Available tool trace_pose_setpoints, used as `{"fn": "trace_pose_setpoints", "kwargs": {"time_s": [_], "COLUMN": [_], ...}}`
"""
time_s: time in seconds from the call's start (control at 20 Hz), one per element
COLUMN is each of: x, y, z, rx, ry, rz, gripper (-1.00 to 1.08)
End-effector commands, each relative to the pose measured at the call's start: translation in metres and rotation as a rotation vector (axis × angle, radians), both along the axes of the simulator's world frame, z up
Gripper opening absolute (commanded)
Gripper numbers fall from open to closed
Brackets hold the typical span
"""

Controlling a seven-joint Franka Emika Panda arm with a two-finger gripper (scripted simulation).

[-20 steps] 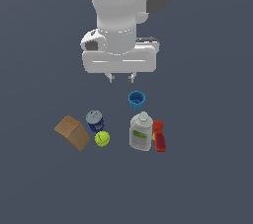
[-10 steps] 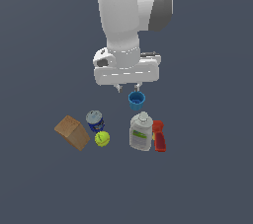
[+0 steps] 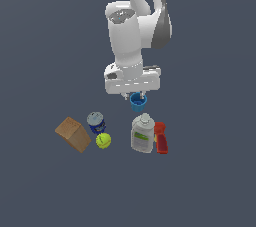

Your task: Pick up a designated object from a clutter of objects.

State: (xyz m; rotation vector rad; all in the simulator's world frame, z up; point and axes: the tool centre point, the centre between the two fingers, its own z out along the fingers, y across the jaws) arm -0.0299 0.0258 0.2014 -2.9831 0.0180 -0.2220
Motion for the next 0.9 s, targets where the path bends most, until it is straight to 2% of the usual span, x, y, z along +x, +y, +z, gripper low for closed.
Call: {"fn": "trace_pose_setpoints", "kwargs": {"time_s": [0.0, 0.3, 0.85], "x": [-0.009, -0.035, -0.079], "y": [0.002, 0.001, -0.010], "z": [-0.016, -0.051, -0.092], "rx": [0.003, -0.005, -0.054], "ry": [-0.012, -0.035, -0.059], "rz": [-0.007, -0.029, -0.063], "gripper": [0.28, 0.28, 0.28]}}
